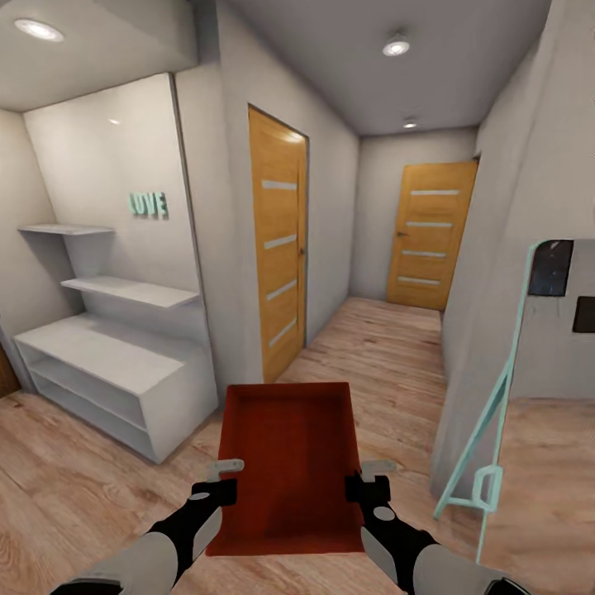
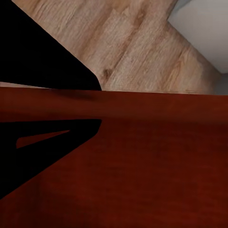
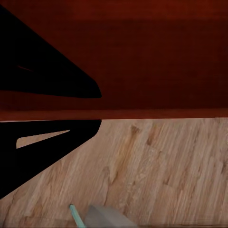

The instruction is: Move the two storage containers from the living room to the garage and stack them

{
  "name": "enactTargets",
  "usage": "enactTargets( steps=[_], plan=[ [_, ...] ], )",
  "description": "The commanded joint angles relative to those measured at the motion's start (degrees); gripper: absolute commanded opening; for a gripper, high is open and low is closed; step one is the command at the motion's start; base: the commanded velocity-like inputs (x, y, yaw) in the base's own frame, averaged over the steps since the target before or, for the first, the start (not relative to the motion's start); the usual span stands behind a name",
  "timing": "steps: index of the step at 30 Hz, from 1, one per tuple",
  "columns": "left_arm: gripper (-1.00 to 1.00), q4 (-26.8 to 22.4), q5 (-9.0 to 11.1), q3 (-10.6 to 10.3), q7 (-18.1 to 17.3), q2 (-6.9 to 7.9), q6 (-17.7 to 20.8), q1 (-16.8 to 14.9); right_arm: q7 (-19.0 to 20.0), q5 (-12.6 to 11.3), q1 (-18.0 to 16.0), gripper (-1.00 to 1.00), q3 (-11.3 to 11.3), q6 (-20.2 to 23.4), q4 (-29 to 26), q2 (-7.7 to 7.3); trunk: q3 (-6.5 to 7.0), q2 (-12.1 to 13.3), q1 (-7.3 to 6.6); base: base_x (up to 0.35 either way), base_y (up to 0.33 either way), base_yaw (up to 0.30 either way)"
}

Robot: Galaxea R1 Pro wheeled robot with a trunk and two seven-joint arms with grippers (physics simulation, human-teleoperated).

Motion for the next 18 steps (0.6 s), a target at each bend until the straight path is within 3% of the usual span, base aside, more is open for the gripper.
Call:
enactTargets(
  steps=[1,18],
  plan=[
    [-1.00,0.10,0.63,0.81,0.49,0.94,0.04,-0.02,-0.04,0.73,-0.09,-1.00,-0.15,-2.23,-0.17,-0.01,-0.10,-0.09,0.05,0.322,0.161,-0.249],
    [-1.00,0.10,0.63,0.81,0.46,0.90,0.04,-0.01,0.04,0.71,-0.08,-1.00,-0.15,-2.23,-0.17,-0.02,-0.10,-0.09,0.05,0.322,0.163,-0.280]
  ],
)
